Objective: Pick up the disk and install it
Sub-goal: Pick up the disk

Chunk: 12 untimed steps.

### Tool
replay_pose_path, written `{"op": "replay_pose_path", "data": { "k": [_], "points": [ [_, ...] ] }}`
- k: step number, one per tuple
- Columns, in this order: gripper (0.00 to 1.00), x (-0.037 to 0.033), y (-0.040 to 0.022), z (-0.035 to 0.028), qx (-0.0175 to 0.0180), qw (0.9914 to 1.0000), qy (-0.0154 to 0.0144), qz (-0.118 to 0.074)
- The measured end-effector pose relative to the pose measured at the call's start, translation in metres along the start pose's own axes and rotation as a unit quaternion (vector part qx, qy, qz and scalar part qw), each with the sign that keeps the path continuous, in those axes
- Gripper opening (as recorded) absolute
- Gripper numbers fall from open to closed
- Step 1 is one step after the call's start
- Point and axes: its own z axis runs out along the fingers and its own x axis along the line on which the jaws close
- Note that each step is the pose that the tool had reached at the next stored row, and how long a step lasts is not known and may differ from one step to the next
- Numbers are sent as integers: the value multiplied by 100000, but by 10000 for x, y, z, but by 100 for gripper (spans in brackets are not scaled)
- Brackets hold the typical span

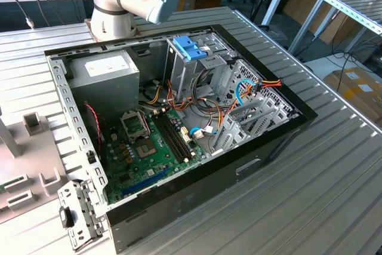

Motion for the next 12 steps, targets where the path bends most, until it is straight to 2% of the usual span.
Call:
{"op": "replay_pose_path", "data": {
  "k": [12],
  "points": [
    [37, 13, -21, 0, 1, 100000, -1, 0]
  ]
}}
